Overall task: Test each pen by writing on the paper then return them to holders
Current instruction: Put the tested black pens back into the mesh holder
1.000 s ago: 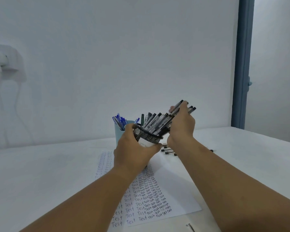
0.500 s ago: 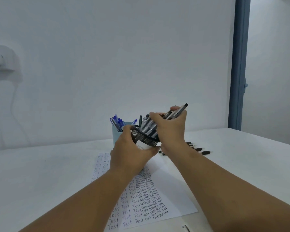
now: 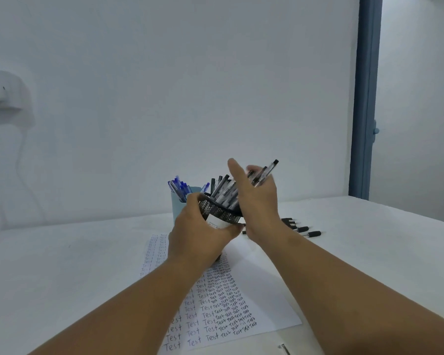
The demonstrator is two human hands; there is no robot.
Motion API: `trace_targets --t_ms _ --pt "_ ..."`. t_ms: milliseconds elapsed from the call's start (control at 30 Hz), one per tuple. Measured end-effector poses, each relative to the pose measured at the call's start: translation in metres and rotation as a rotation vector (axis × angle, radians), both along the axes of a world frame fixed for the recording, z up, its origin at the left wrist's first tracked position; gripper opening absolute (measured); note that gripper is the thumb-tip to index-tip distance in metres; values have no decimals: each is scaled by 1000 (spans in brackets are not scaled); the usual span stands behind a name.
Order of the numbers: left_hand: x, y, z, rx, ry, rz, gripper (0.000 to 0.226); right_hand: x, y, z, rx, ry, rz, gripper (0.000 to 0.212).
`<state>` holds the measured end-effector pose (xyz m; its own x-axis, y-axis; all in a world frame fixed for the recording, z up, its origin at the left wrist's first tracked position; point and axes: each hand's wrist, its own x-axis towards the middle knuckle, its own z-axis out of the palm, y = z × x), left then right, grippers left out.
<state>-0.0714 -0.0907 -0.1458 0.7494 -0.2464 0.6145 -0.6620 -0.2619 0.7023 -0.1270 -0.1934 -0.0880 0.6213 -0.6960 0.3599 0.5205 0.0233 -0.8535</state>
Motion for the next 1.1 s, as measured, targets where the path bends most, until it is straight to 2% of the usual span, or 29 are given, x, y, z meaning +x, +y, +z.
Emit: trace_targets --t_ms 100,133,233,367,500,533,633,667,767,867,900,1000,1033,1100 --pt "1 0 0 -4 -3 5 81 -3 -2 -2 -34 -59 -23 77" --pt "0 -1 1 2 -11 -1 81 -3 -2 -4 -75 -53 -17 75" --pt "-2 0 0 17 -47 -17 77 1 -1 -7 -195 20 -2 51" --pt "-3 1 2 -22 -23 -13 77 3 -5 -1 -33 -45 -26 42" --pt "-5 0 2 9 -42 -23 82 4 -11 1 44 -137 -140 17" --pt "-5 0 2 6 -38 -24 82 4 -11 1 57 -149 -145 19" --pt "-5 1 2 -12 -17 -15 81 2 -9 3 152 -134 -67 44" --pt "-4 1 2 -14 -14 -12 81 2 -9 2 173 -139 -60 46" --pt "-3 2 2 -23 -5 -2 81 5 -8 -3 109 -126 -122 28" --pt "-1 2 1 -36 10 6 79 3 1 -7 81 -109 -7 22" --pt "-1 2 2 -44 15 10 79 2 3 -7 65 -106 34 25" --pt "1 3 1 -54 9 -4 77 5 7 -13 -122 -13 54 92" --pt "0 3 1 -40 -8 -21 76 5 9 -15 -197 24 39 102" --pt "-1 4 1 4 -52 -53 75 4 6 -18 -252 50 32 103"
